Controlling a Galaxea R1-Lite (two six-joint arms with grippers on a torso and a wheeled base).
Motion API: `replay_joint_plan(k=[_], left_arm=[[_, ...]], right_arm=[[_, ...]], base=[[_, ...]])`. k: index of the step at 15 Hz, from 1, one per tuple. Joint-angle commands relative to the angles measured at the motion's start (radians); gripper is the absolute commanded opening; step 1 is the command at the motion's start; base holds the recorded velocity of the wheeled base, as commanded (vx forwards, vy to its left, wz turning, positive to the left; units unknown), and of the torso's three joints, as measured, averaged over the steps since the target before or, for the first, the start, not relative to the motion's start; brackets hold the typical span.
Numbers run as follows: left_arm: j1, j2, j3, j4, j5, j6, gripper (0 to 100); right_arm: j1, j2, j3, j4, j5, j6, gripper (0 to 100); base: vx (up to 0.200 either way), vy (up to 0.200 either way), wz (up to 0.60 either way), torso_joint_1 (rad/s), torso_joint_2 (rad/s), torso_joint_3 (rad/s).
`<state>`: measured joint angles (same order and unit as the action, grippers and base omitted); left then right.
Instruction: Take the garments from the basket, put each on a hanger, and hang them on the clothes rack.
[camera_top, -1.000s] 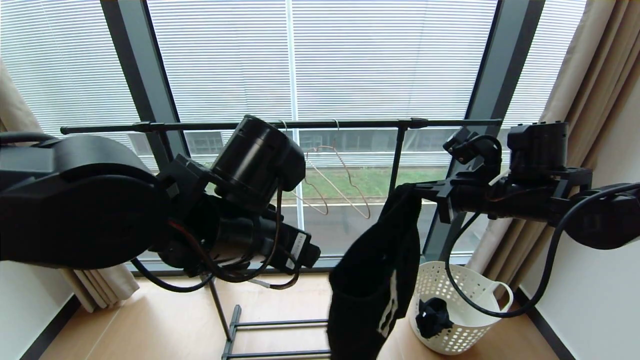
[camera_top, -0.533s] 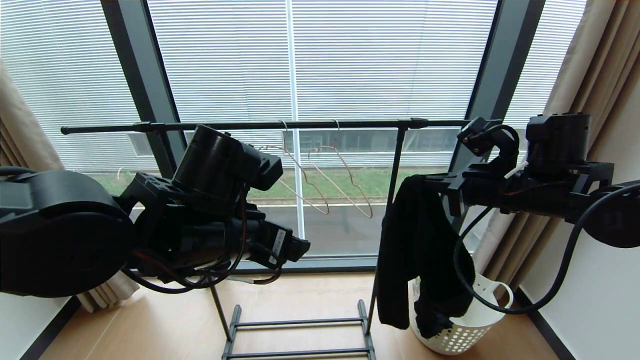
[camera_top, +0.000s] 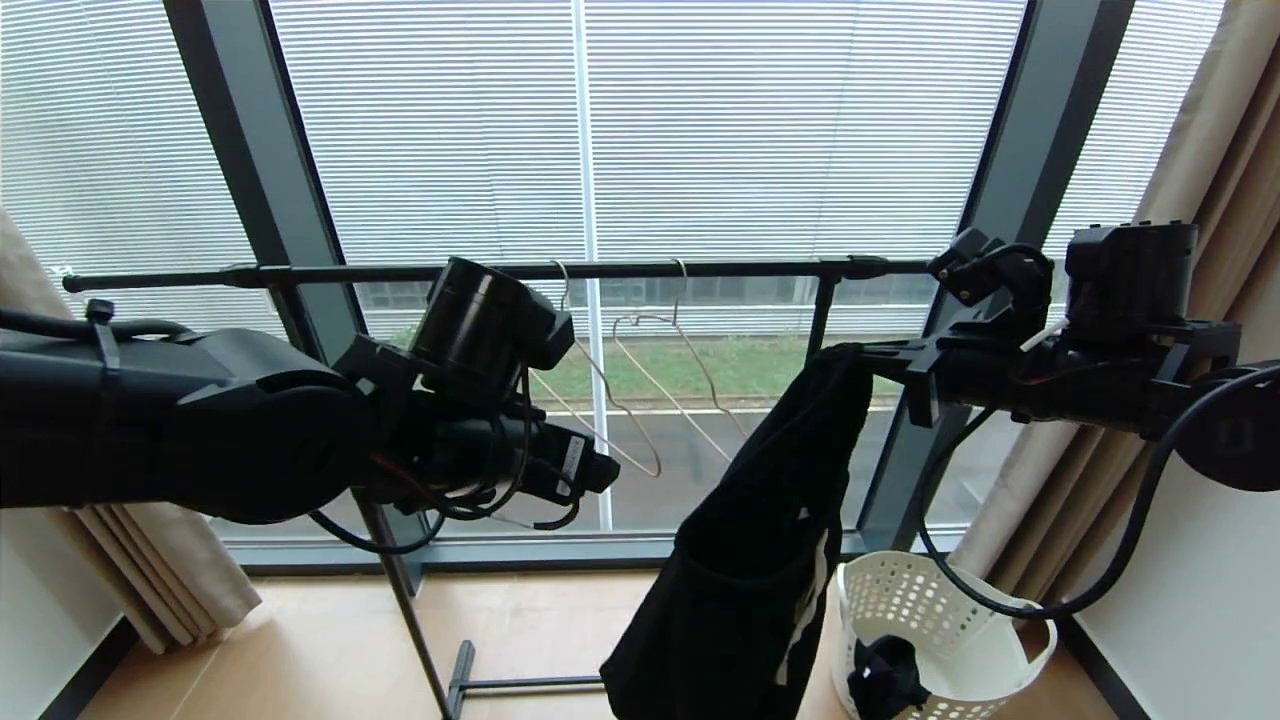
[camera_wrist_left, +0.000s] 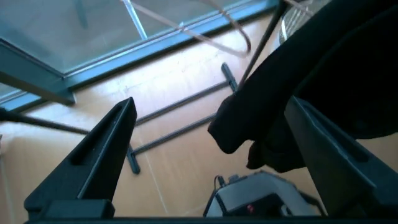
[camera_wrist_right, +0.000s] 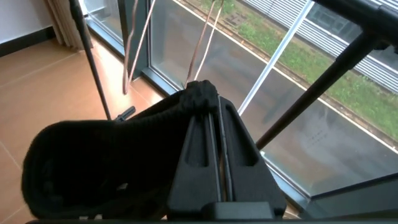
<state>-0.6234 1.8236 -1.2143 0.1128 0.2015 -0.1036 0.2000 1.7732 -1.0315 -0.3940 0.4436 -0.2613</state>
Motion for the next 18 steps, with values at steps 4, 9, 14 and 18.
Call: replay_joint_plan(k=[4, 9, 14, 18], left_arm=[[0.011, 0.092, -0.011, -0.145, 0.022, -0.021, 100], [0.024, 0.232, -0.149, -0.142, 0.064, -0.068, 100], [0.036, 0.364, -0.288, -0.14, 0.119, -0.087, 100], [0.056, 0.453, -0.369, -0.137, 0.196, -0.11, 100]], right_arm=[[-0.021, -0.021, 0.008, 0.001, 0.001, -0.004, 0], [-0.011, -0.046, 0.037, 0.001, 0.001, -0.032, 0], [0.009, -0.047, 0.05, 0.001, 0.001, -0.046, 0], [0.012, -0.046, 0.05, 0.001, 0.001, -0.046, 0]], base=[[0.05, 0.0, 0.0, 0.001, 0.0, 0.001], [0.0, 0.0, 0.0, 0.0, 0.0, 0.0], [0.0, 0.0, 0.0, 0.0, 0.0, 0.0], [0.0, 0.0, 0.0, 0.0, 0.0, 0.0]])
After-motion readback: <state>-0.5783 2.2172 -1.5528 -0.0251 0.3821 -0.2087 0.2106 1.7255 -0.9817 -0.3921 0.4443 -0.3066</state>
